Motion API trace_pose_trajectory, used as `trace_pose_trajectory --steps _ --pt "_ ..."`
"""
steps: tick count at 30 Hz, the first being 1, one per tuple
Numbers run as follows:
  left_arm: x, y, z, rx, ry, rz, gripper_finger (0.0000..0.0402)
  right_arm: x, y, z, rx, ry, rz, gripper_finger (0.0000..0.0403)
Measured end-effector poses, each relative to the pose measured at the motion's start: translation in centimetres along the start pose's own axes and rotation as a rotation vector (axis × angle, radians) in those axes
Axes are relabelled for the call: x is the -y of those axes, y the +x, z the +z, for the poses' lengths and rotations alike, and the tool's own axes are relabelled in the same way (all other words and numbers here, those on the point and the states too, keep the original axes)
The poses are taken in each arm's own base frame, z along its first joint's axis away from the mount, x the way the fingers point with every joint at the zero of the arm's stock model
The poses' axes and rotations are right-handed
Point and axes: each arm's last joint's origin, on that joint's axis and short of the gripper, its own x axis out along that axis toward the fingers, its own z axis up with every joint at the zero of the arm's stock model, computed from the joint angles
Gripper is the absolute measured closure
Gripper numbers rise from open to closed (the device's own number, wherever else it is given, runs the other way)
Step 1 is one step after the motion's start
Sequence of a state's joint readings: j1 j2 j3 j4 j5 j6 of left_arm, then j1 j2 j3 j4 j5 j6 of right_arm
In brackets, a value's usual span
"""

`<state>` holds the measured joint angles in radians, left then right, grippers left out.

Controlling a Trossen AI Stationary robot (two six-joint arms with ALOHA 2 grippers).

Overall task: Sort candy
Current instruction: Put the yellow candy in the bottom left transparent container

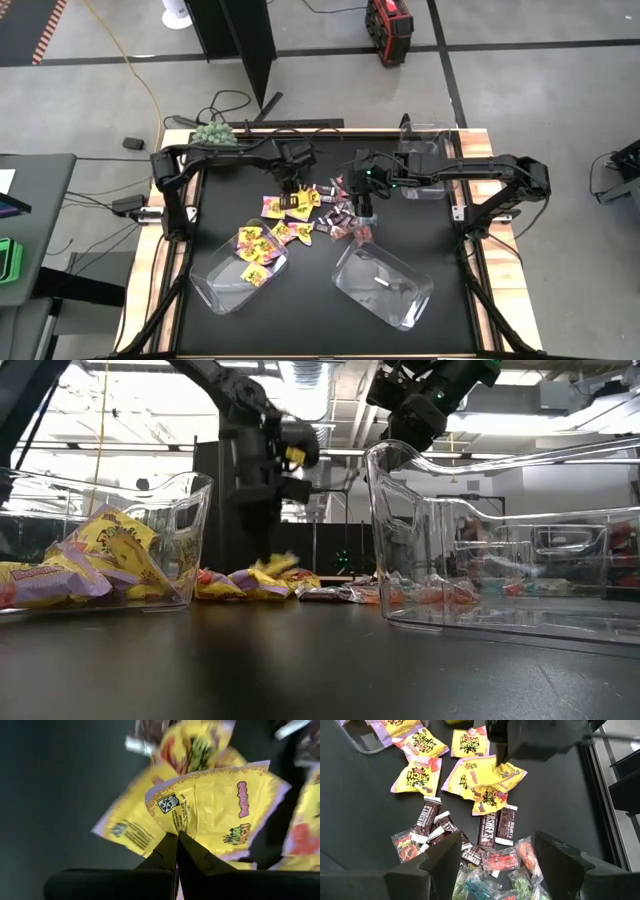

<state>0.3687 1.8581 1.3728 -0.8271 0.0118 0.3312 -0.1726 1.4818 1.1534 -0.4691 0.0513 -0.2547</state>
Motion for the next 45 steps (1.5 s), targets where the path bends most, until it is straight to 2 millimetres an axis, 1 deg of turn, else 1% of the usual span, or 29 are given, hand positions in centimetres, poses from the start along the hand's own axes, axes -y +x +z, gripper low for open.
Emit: trace_pose_trajectory --steps 4,6,8,12,15,17,19,21,23,25,29,31,34,37,41,43,45 --pt "0.3 -3.1 0.3 0.065 0.018 0.073 0.0401 0.0 0.0 0.0 0.004 0.002 -0.002 0.0138" --pt "0.7 -4.9 0.1 0.099 0.024 0.104 0.0401 0.0 0.0 0.1 0.012 0.003 -0.004 0.0138" --pt "1.3 -7.1 -0.4 0.139 0.026 0.123 0.0401 0.1 0.0 0.2 0.02 0.003 -0.006 0.0138" --pt "3.7 -11.4 -2.2 0.214 0.048 0.12 0.0402 0.1 0.0 0.4 0.038 -0.002 -0.011 0.0138" --pt "5.9 -14.0 -3.9 0.245 0.085 0.099 0.0401 0.2 0.0 0.5 0.049 -0.002 -0.015 0.0138" --pt "7.3 -15.3 -5.1 0.242 0.089 0.074 0.0401 0.3 0.0 0.5 0.06 0.001 -0.022 0.0138" --pt "8.6 -16.1 -6.3 0.221 0.083 0.045 0.0401 0.5 0.0 0.6 0.067 0.003 -0.028 0.0138" --pt "10.0 -16.5 -7.2 0.184 0.07 0.015 0.0401 0.6 0.0 0.6 0.072 0.006 -0.032 0.0138" --pt "11.4 -16.2 -7.6 0.162 0.068 -0.012 0.0401 0.8 0.0 0.6 0.079 0.01 -0.038 0.0138" --pt "12.7 -15.4 -8.0 0.126 0.075 -0.04 0.0401 0.9 0.0 0.7 0.089 0.012 -0.042 0.0138" --pt "14.9 -12.9 -8.5 0.055 0.068 -0.065 0.0401 0.9 0.0 0.7 0.09 0.012 -0.043 0.0138" --pt "15.7 -11.6 -8.8 0.04 0.064 -0.075 0.0389 0.9 0.0 0.7 0.089 0.012 -0.042 0.0138" --pt "16.5 -10.5 -9.4 0.027 0.065 -0.14 0.0343 0.9 0.0 0.5 0.071 0.005 -0.038 0.0138" --pt "16.7 -10.0 -9.7 0.01 0.035 -0.124 0.0275 1.0 0.0 0.4 0.06 0.005 -0.037 0.0138" --pt "16.6 -10.3 -9.7 0.02 0.056 -0.036 0.0183 1.2 0.0 0.1 0.032 0.003 -0.036 0.0138" --pt "16.4 -10.6 -9.7 0.019 0.064 0.001 0.0153 1.5 0.0 -0.4 -0.004 0.012 -0.036 0.0138" --pt "16.2 -11.0 -9.6 0.03 0.052 0.048 0.0136 2.1 0.2 -0.9 -0.044 0.028 -0.041 0.0138"
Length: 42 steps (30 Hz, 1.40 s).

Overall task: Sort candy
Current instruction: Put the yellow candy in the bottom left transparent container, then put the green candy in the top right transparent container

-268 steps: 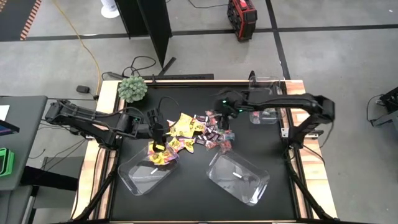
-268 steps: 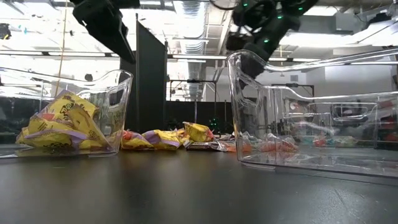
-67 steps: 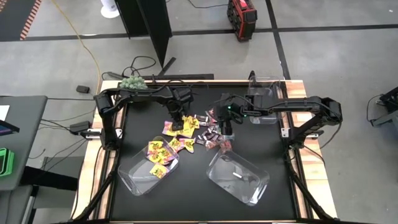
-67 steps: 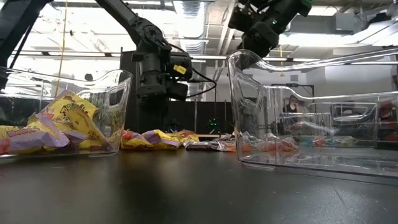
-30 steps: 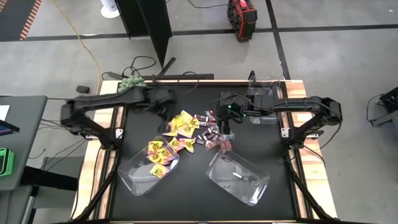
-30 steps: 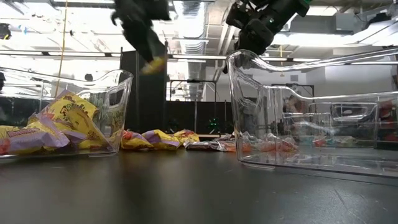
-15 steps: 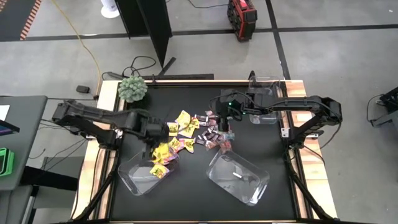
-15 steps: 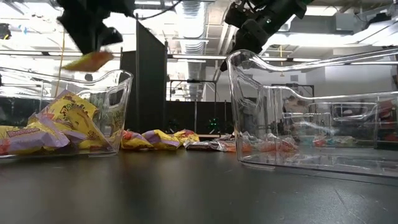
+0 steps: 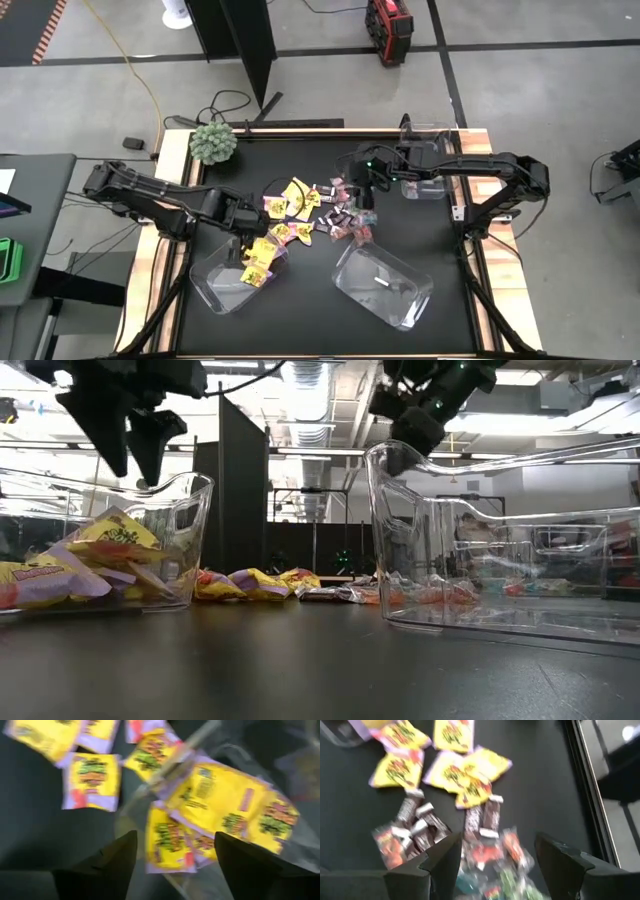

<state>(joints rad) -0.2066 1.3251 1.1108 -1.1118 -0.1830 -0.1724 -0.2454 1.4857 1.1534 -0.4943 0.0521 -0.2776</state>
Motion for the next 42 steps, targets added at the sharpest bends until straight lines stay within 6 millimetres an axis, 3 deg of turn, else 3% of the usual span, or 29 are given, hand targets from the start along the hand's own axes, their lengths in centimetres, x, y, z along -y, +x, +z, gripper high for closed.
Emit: trace_pose_trajectory --steps 13,21,27,33,42 --pt "-1.3 -2.8 0.2 0.264 -0.074 0.261 0.0141 5.0 1.6 -5.6 -0.19 0.176 -0.085 0.0138" --pt "-1.6 -3.9 1.1 0.412 -0.059 0.313 0.0142 6.2 2.2 -6.5 -0.202 0.157 -0.049 0.0138" --pt "-1.6 -4.0 1.2 0.421 -0.044 0.33 0.0142 6.3 5.7 -7.4 -0.306 0.151 -0.002 0.0138" --pt "-1.6 -4.0 1.2 0.426 -0.056 0.337 0.0142 6.9 8.6 -6.9 -0.344 0.147 0.008 0.0138" --pt "-1.6 -4.0 1.3 0.431 -0.06 0.336 0.0142 7.1 12.0 -7.3 -0.46 0.17 0.053 0.014"
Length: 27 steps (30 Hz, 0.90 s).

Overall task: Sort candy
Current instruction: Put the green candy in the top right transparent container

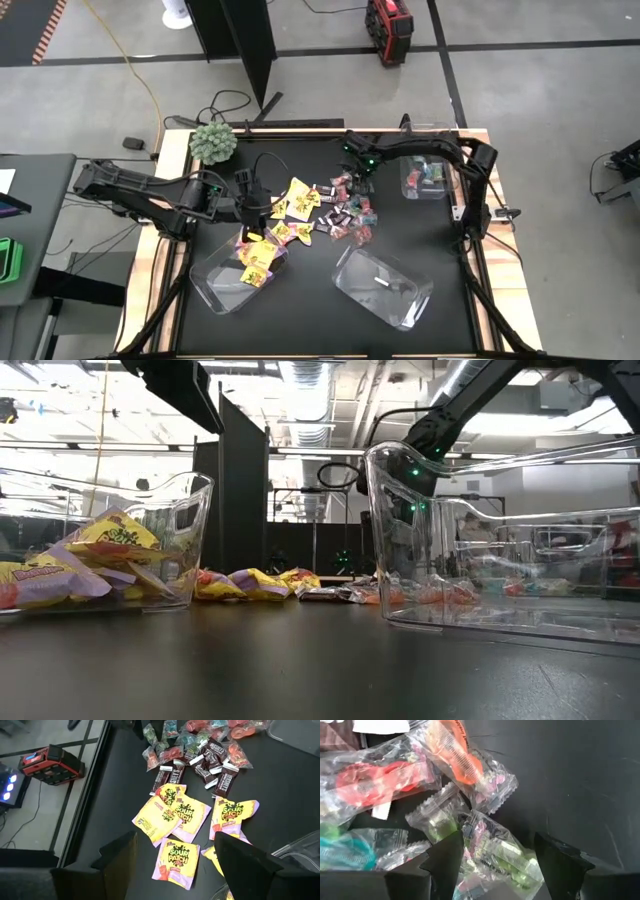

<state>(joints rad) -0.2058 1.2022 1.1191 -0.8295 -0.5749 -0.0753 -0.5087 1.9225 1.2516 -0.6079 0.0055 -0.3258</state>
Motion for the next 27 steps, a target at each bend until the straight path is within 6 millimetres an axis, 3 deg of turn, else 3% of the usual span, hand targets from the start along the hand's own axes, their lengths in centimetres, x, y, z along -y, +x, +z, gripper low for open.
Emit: trace_pose_trajectory --steps 6,16,22,27 --pt "0.0 0.0 0.0 0.002 -0.002 0.0 0.0142 0.0 0.4 0.0 -0.024 0.013 0.008 0.0198" --pt "0.0 0.0 0.1 0.011 -0.008 -0.001 0.0142 0.1 -1.7 0.0 0.019 0.005 -0.009 0.0388" --pt "0.0 0.0 0.1 0.012 -0.025 -0.002 0.0142 0.0 -5.0 0.2 0.109 0.001 -0.038 0.0398" --pt "0.1 0.2 0.1 0.025 -0.041 -0.003 0.0142 0.0 -9.9 -0.3 0.227 0.04 -0.075 0.04"
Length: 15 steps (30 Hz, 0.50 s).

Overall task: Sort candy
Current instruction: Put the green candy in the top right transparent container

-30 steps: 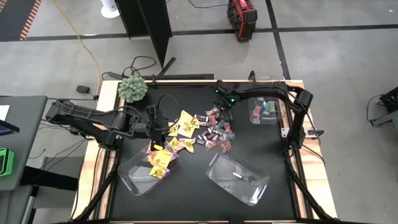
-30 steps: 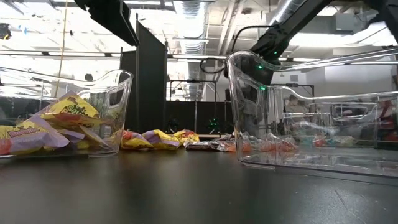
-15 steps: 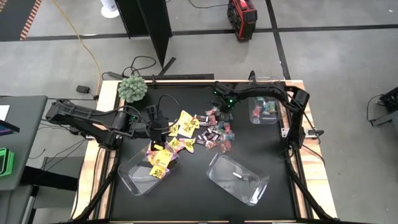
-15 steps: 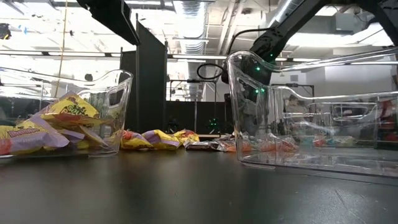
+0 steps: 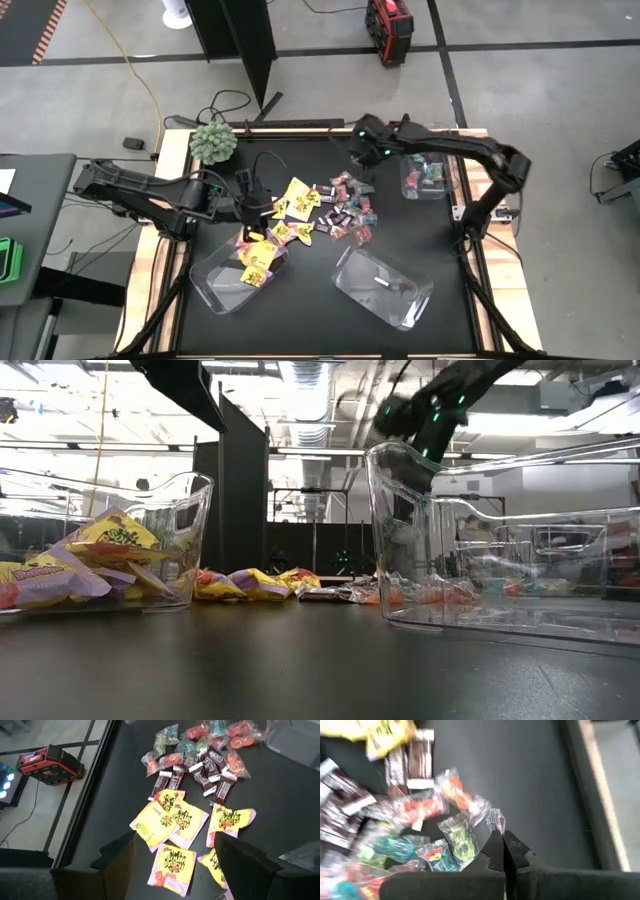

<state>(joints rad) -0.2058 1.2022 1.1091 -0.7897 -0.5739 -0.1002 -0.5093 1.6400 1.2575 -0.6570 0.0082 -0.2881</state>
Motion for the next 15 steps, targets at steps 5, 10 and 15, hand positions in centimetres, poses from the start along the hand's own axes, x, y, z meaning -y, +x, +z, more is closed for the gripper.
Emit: trace_pose_trajectory --steps 5,10,15 --pt "0.3 0.6 -0.5 -0.006 0.007 0.0 0.0142 1.4 -5.9 -0.6 0.119 0.125 -0.114 0.0401" --pt "0.8 1.4 -1.3 -0.013 0.021 0.0 0.0142 3.7 -10.5 -3.8 0.06 0.382 -0.304 0.0401" --pt "1.1 1.9 -1.5 0.004 0.027 -0.001 0.0142 5.1 -12.3 -7.2 -0.012 0.63 -0.36 0.0401"
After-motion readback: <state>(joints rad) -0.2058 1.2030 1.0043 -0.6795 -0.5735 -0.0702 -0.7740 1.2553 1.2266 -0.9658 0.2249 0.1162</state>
